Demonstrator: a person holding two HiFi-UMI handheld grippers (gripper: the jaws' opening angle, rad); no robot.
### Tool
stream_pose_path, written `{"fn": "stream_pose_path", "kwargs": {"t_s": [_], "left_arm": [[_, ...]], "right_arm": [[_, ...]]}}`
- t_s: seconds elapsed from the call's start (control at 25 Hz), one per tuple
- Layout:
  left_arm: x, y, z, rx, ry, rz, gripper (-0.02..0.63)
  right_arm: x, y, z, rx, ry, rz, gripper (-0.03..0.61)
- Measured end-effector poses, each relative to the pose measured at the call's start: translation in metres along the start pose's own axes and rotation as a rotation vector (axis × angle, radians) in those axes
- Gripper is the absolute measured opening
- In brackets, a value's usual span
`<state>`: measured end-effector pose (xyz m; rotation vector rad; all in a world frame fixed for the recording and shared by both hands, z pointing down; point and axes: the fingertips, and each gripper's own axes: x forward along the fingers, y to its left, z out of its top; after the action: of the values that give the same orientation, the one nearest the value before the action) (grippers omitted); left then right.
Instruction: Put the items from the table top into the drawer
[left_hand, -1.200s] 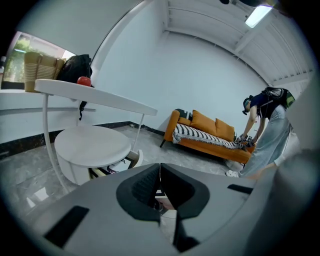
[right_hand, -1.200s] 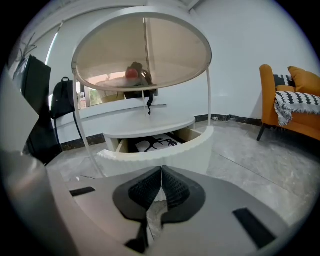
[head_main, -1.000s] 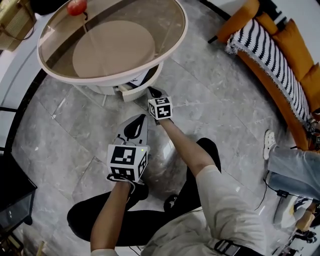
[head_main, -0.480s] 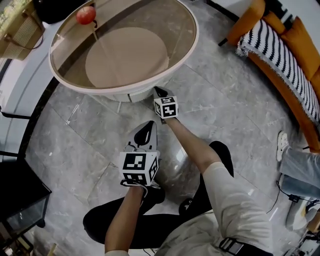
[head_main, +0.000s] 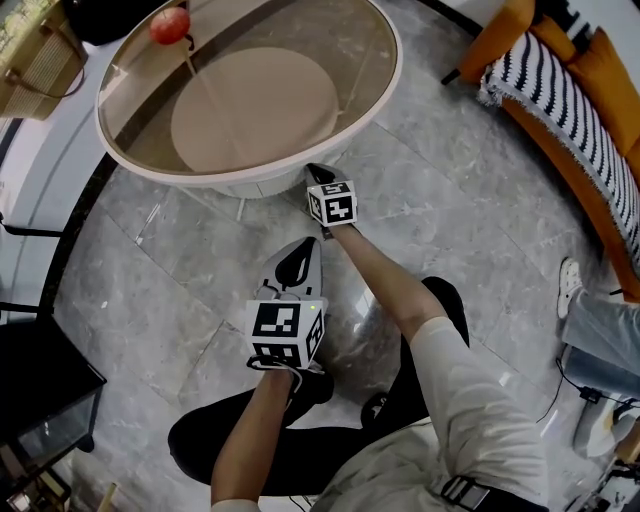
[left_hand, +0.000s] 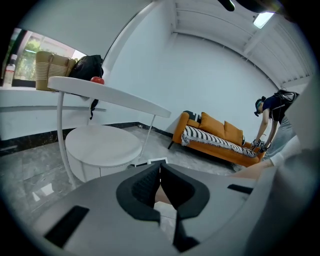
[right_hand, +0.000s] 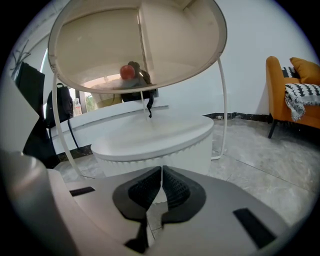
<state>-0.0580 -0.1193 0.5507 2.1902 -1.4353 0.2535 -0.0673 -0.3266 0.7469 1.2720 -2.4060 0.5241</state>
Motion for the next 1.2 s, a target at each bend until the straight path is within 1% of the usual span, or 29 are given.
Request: {"fn": "stream_pose_path", "kwargs": {"t_s": [0.12,0.24,0.36,0.44,0.48,0.56,0.68,0.76,0.84,0.88,0.96,1.0,1.08,1.12,1.2], "left_arm": [[0.019,-0.001,0.009,0.012,0.002,0.017,0.021],[0.046,-0.01,0.037,0.041,-0.027,0.007,0.021],[0.061,-0.034,0.064,0.069,-0.085,-0.038,0.021],[0.068,-0.046,0.072,0.09,-0.11,-0.056,0.021],[0.073,-0.05,0.073,0.094,-0.107,-0.06,0.021],[0.086,-0.056,0.069,0.1,-0.071,-0.072,0.021],[0.099,-0.062,0.055,0.081,0.006,-0.073,0.021],[0.09,-0.064,0.05,0.092,0.041,-0.076,0.021],[0.067,-0.064,0.049,0.115,0.065,-0.081,0.021],[0.052,-0.062,0.053,0.103,0.071,-0.09,0.021],[0.018,-0.053,0.073,0.031,0.082,-0.08,0.021],[0.002,-0.046,0.088,-0.011,0.083,-0.05,0.021],[-0.027,-0.035,0.122,-0.076,0.074,0.019,0.021],[-0.039,-0.034,0.139,-0.09,0.065,0.045,0.021],[-0.061,-0.038,0.169,-0.072,0.056,0.074,0.021]], "right_arm": [[-0.003,-0.001,0.004,0.013,-0.007,0.0,0.037],[-0.012,-0.006,0.013,0.046,-0.034,-0.003,0.037],[-0.029,-0.015,0.026,0.044,-0.053,0.038,0.037],[-0.042,-0.023,0.036,0.031,-0.061,0.082,0.037],[-0.048,-0.026,0.042,0.026,-0.063,0.103,0.037],[-0.063,-0.034,0.051,0.031,-0.061,0.135,0.037],[-0.091,-0.041,0.059,0.094,-0.039,0.131,0.037],[-0.117,-0.042,0.063,0.154,-0.019,0.113,0.037],[-0.151,-0.046,0.072,0.244,-0.017,0.096,0.037],[-0.169,-0.05,0.079,0.305,-0.024,0.086,0.037],[-0.203,-0.051,0.094,0.402,-0.027,0.068,0.037],[-0.216,-0.048,0.101,0.422,-0.018,0.062,0.037],[-0.24,-0.036,0.118,0.416,0.011,0.067,0.037],[-0.251,-0.027,0.13,0.398,0.026,0.075,0.037],[-0.275,-0.003,0.153,0.351,0.055,0.098,0.037]]}}
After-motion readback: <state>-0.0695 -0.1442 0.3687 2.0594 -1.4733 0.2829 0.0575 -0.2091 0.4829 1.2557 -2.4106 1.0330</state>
